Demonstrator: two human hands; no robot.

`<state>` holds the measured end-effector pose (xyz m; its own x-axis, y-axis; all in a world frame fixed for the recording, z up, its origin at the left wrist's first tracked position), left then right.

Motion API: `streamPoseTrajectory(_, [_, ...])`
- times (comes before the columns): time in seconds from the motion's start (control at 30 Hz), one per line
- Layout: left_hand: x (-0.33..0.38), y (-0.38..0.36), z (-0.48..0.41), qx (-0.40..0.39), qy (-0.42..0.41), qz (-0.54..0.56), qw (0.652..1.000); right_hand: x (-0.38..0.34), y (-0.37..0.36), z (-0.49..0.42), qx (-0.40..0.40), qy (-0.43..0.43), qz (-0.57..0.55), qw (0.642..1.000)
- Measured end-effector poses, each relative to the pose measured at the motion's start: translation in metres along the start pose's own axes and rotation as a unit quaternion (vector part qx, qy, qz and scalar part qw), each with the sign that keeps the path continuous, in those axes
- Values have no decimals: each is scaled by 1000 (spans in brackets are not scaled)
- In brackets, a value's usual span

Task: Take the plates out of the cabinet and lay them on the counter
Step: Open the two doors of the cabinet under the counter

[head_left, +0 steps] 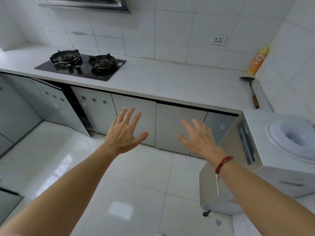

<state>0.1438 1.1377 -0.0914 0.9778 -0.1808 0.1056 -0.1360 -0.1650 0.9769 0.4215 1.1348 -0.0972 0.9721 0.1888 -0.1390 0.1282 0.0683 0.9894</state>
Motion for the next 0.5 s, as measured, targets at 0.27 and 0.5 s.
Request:
streamPoseTrajectory(0.27, [-16,-28,-82,-16,4,4,1000,21,-7,-90,-17,5,3,1000])
streamPoseTrajectory(0.5, [-46,-60,-156,-21,-9,6,1000,23,-20,-167,-19,-12,15,1000])
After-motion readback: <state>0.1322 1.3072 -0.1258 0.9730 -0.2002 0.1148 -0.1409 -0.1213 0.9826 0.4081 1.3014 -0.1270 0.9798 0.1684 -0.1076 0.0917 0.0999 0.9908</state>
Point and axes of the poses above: each hand's wrist, its own z-axis away from the middle knuckle, its own y-axis out of the back of the hand, x = y × z, the point moved 1 cm from there along -z, towards the middle knuckle, and after that the axes turned 6 degrees about y, right-handed, at the moved point
